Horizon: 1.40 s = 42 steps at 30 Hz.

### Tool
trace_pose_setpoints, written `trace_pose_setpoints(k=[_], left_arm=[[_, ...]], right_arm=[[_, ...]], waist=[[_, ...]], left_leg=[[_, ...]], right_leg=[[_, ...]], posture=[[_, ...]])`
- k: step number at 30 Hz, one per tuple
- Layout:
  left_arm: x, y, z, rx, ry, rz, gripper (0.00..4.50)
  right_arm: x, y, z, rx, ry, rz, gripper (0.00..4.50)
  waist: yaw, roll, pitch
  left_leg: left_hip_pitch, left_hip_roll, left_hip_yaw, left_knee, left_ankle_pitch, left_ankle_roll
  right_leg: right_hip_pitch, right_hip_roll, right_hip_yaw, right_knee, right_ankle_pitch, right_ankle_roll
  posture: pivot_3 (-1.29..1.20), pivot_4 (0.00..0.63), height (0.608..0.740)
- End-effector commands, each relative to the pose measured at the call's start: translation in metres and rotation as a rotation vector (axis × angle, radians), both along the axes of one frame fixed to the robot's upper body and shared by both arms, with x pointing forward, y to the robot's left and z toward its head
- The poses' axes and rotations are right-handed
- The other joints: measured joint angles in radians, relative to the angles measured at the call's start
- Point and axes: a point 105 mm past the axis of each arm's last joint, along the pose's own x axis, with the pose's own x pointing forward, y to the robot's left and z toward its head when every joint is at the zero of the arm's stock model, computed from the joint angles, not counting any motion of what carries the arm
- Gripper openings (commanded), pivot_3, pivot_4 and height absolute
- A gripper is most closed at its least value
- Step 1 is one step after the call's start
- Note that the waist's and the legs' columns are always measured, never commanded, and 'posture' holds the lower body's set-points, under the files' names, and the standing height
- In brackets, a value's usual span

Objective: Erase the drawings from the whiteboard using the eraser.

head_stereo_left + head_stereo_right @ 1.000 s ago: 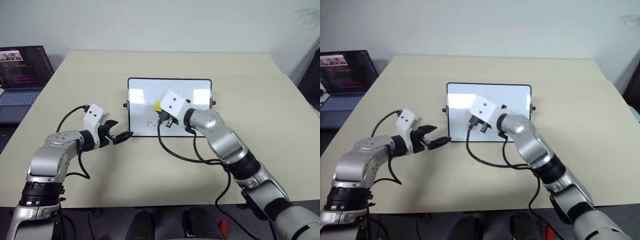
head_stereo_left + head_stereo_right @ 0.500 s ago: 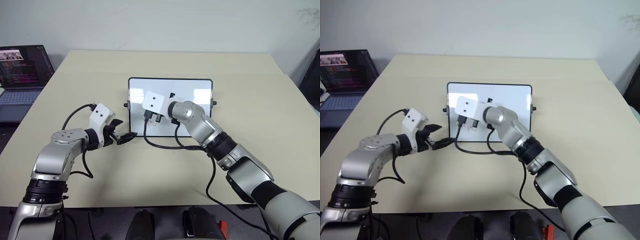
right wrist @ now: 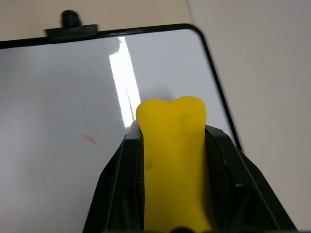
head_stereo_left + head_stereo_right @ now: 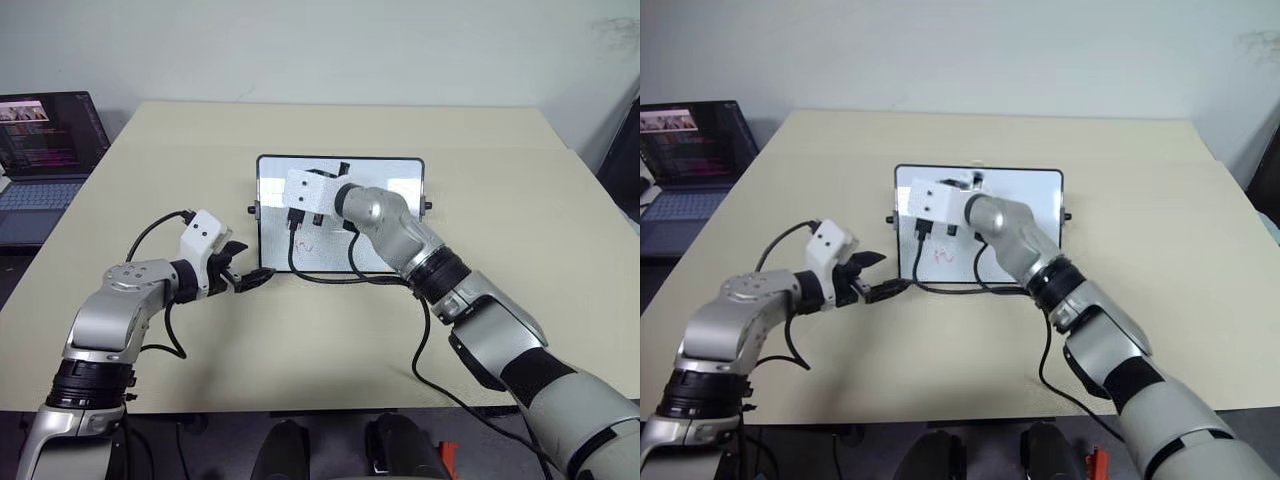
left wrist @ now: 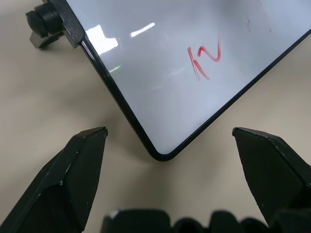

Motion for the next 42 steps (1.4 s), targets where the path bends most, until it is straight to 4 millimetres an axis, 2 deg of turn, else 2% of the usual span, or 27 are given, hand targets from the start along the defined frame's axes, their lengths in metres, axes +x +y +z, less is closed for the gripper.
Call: trace_pose_setpoints(k=[1,3,6,8,11,14,17,21,24,28,31,35,38,42], left_arm=[[-0.001,-0.006,0.01,0.002,-0.047,-0.031,4.5],[-0.002,-0.006,0.01,0.002,-0.046,-0.031,4.5],[-0.002,-0.006,0.009,0.004,-0.045,-0.03,4.5],[-0.002,-0.006,0.009,0.004,-0.045,-0.032,4.5],[-0.002,-0.006,0.009,0.003,-0.045,-0.034,4.5],[-0.001,-0.006,0.009,0.002,-0.045,-0.036,4.5],[-0.001,-0.007,0.009,0.001,-0.045,-0.038,4.5],[-0.001,-0.008,0.009,-0.001,-0.044,-0.04,4.5],[0.0,-0.008,0.009,-0.002,-0.044,-0.04,4.5],[0.0,-0.007,0.009,-0.002,-0.044,-0.036,4.5],[0.0,-0.005,0.008,0.001,-0.044,-0.033,4.5],[0.0,-0.003,0.01,0.002,-0.05,-0.031,4.5],[0.0,-0.001,0.01,0.002,-0.056,-0.031,4.5],[-0.005,0.004,0.007,-0.001,-0.038,-0.056,4.5]], right_arm=[[-0.01,0.01,-0.015,-0.059,0.044,0.063,1.29],[-0.015,0.01,-0.033,-0.111,0.094,0.085,1.29],[-0.018,0.007,-0.045,-0.146,0.127,0.088,1.29],[-0.012,0.001,-0.04,-0.149,0.088,0.058,1.29],[0.0,-0.005,-0.017,-0.103,-0.006,0.011,1.29],[0.004,-0.009,-0.014,-0.105,-0.011,-0.004,1.29],[0.003,-0.012,-0.026,-0.14,0.031,0.001,1.29],[-0.011,-0.01,-0.058,-0.206,0.135,0.046,1.29],[-0.014,-0.008,-0.063,-0.207,0.136,0.049,1.29],[-0.007,-0.005,-0.037,-0.079,0.075,0.023,1.29],[-0.008,-0.01,-0.018,0.067,0.128,0.011,1.29],[-0.031,-0.021,0.007,0.336,0.299,0.06,1.29],[-0.048,-0.03,0.015,0.413,0.361,0.085,1.29],[-0.09,-0.078,0.005,0.372,0.402,0.065,1.29]], waist=[[0.0,0.0,0.0],[0.0,0.0,0.0],[0.0,0.0,0.0],[0.0,0.0,0.0],[0.002,0.0,0.0],[0.002,0.0,0.0],[0.001,0.0,0.0],[0.001,0.0,0.0],[0.001,0.0,0.0],[0.001,0.0,0.0],[0.003,0.0,0.0],[0.004,0.0,0.0],[0.003,0.0,0.0],[0.008,0.0,0.0]], left_leg=[[0.0,0.0,0.0,0.0,0.0,0.0],[0.0,0.0,0.0,0.0,0.0,0.0],[0.0,0.0,0.0,0.0,0.0,0.0],[0.0,0.0,0.0,0.0,0.0,0.0],[0.001,0.0,-0.001,0.0,0.0,0.0],[0.001,0.0,-0.001,0.001,0.001,0.0],[0.001,0.0,-0.001,0.001,0.001,0.0],[0.002,0.0,-0.001,0.001,0.001,0.0],[0.004,0.0,-0.001,0.001,0.001,0.0],[0.007,0.0,-0.001,0.001,0.001,0.0],[0.006,0.0,-0.001,0.001,0.001,0.0],[0.001,0.0,-0.003,0.001,0.001,0.0],[-0.001,0.0,-0.003,-0.001,0.0,0.0],[-0.002,0.0,-0.004,-0.002,-0.001,0.001]], right_leg=[[0.0,0.0,0.0,0.0,0.0,0.0],[0.0,0.0,0.0,-0.001,0.0,0.0],[0.0,0.0,0.0,-0.001,0.0,0.0],[0.0,0.0,0.0,0.001,0.0,0.0],[0.0,0.0,-0.001,0.003,0.0,0.0],[0.0,0.0,-0.001,0.003,0.001,-0.001],[0.001,0.0,-0.001,0.003,0.001,-0.001],[0.001,0.0,-0.001,0.003,0.001,-0.001],[0.003,0.0,-0.001,0.003,0.001,-0.001],[0.005,0.0,-0.001,0.003,0.001,-0.001],[0.005,0.0,-0.001,0.003,0.001,-0.001],[0.003,-0.001,-0.002,0.0,0.001,-0.001],[0.002,-0.001,-0.003,-0.004,0.001,-0.001],[0.003,-0.001,-0.005,-0.01,0.0,-0.001]], posture=[[0.0,0.15,0.74],[0.0,0.15,0.74],[0.0,0.15,0.74],[0.0,0.15,0.74],[0.0,0.15,0.74],[0.0,0.15,0.74],[0.0,0.15,0.74],[0.0,0.15,0.74],[0.0,0.15,0.74],[0.0,0.15,0.74],[0.0,0.15,0.74],[0.0,0.15,0.74],[0.0,0.15,0.74],[0.0,0.15,0.74]])
